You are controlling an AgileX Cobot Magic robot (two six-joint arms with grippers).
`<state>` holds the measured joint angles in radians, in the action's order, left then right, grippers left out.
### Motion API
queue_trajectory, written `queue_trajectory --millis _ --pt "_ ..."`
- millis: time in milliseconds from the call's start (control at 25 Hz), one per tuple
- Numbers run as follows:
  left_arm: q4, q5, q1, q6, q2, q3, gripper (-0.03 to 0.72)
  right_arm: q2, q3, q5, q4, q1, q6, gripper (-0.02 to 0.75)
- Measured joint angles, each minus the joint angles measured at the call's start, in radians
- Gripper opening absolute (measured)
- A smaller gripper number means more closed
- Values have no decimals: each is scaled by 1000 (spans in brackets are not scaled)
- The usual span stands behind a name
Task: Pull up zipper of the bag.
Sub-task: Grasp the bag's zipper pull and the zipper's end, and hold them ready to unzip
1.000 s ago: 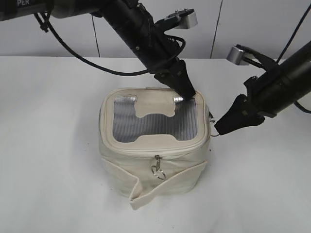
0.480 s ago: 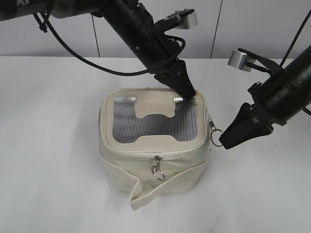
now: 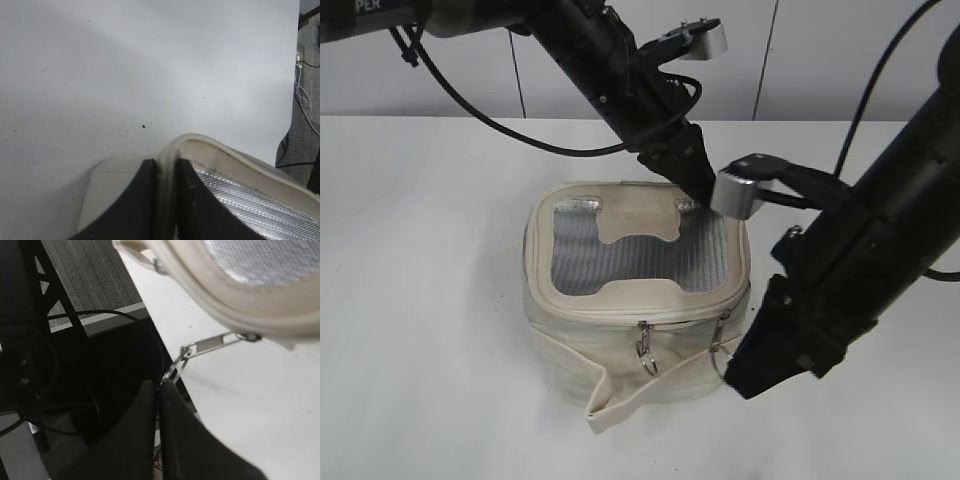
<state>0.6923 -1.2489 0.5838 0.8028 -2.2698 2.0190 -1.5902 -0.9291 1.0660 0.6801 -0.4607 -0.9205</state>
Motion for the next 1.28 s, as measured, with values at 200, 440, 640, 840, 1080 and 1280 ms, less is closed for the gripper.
queue_trajectory --millis 200,440,640,840,1080,1280 --pt "0 -1 0 0 0 0 78 -3 -4 -135 38 -162 9 5" --pt "0 -4 0 0 1 0 78 -66 -93 -190 67 -289 11 5" --pt "0 -11 0 0 2 0 78 -111 -138 -211 64 -329 19 5" --pt "0 -7 0 0 2 0 77 -110 -142 -218 22 -335 145 27" --pt "0 -3 0 -5 2 0 77 -32 -143 -222 -146 -338 398 424" --pt "-1 -1 0 -26 2 0 79 56 -143 -225 -335 -338 601 634"
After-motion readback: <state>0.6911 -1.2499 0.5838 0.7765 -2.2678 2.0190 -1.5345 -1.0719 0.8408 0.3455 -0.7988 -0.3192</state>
